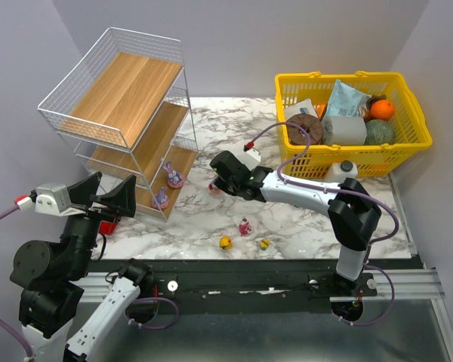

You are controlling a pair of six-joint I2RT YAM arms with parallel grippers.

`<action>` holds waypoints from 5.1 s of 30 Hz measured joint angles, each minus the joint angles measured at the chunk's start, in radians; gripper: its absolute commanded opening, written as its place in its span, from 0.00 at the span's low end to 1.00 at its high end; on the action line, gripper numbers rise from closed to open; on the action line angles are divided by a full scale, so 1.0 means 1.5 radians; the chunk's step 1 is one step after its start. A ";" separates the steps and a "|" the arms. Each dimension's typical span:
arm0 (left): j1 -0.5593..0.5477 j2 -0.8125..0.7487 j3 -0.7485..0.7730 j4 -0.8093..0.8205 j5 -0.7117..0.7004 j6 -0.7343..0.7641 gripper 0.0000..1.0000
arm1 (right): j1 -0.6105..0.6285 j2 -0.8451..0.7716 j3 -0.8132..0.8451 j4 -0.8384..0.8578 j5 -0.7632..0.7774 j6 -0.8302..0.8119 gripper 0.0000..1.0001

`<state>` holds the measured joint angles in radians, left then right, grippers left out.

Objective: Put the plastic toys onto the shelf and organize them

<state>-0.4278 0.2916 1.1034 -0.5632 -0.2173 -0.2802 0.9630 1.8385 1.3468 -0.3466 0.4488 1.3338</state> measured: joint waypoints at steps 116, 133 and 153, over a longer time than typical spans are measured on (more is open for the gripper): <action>-0.013 0.022 0.020 -0.017 -0.054 0.025 0.99 | -0.049 0.165 0.340 0.049 -0.111 -0.327 0.67; -0.013 0.022 0.024 -0.025 -0.054 0.025 0.99 | -0.045 0.053 0.070 0.042 0.014 -0.357 0.72; -0.013 0.023 0.022 -0.026 -0.054 0.025 0.99 | -0.050 0.148 0.103 -0.002 0.026 -0.363 0.61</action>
<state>-0.4477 0.3256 1.1366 -0.6018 -0.2985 -0.2428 0.8879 2.0602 1.5017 -0.3500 0.4873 0.7891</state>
